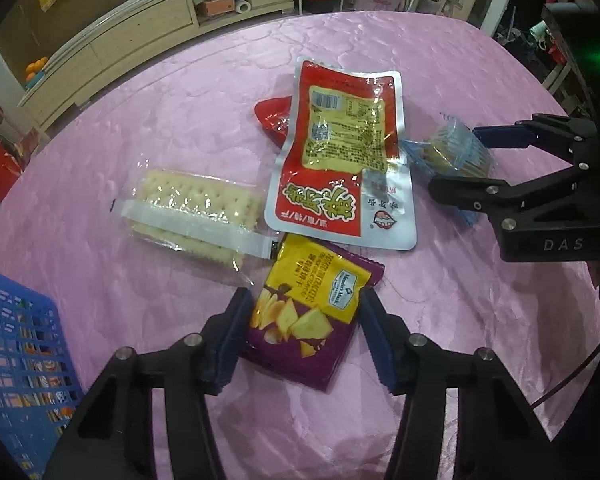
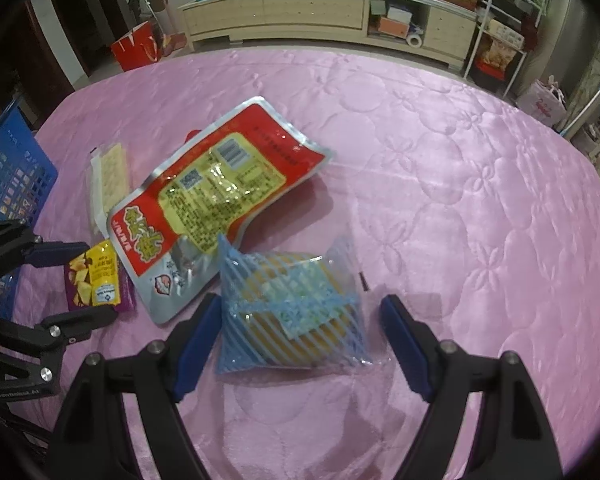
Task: Organize snacks
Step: 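Grasp the purple chip bag with the left gripper while the right grasps the blue-striped wafer bag, then carry the purple chip bag and blue wafer bag with both grippers over the basket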
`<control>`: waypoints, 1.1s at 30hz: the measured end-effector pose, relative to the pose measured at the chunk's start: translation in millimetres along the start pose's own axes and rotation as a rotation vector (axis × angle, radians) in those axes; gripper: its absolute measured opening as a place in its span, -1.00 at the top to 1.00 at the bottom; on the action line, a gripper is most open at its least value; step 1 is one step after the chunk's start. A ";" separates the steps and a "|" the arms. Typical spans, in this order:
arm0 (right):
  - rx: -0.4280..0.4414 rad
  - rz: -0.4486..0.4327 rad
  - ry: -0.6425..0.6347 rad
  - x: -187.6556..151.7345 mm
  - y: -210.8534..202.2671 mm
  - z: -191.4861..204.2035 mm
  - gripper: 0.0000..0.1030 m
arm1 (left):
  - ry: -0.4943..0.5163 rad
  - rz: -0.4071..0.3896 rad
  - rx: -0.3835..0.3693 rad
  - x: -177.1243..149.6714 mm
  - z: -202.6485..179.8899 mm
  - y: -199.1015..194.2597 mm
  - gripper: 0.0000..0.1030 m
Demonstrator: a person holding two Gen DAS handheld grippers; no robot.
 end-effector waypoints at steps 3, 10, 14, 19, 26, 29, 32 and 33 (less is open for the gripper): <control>-0.004 -0.012 -0.014 -2.6 -4.5 4.2 -0.39 | -0.017 -0.018 0.010 -2.4 1.4 -6.6 -0.01; 0.023 -0.009 0.016 -12.1 -19.4 9.3 -0.17 | -0.043 -0.073 0.017 -8.3 -3.4 -31.2 0.00; 0.000 -0.035 0.030 -17.6 -42.7 9.5 -0.17 | -0.039 -0.092 0.008 -12.4 -7.7 -46.8 0.00; 0.024 -0.062 0.058 -24.7 -83.2 17.8 -0.17 | -0.028 -0.143 -0.016 -17.0 -16.5 -79.0 0.00; 0.029 -0.136 0.055 -11.3 -145.2 35.9 -0.17 | -0.015 -0.236 -0.027 -19.8 -29.9 -139.9 0.00; 0.031 -0.164 0.053 -6.2 -168.9 47.4 -0.17 | -0.012 -0.273 -0.015 -25.9 -27.8 -168.4 0.00; 0.043 -0.175 0.060 -2.4 -184.4 62.7 -0.17 | -0.005 -0.287 -0.002 -37.7 -27.4 -191.6 0.00; 0.051 -0.180 0.066 -1.5 -190.5 68.5 -0.17 | 0.012 -0.287 0.012 -43.3 -27.6 -201.7 0.00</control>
Point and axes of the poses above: each gripper's, at about its wrist camera, not at the fingertips, and y roughly the way its jaws point, z to its left, x to its top, the point moved 10 cm from there along y, roughly the way its jaws point, and after that the axes turned 14 degrees about -x, right-handed, at the moved point
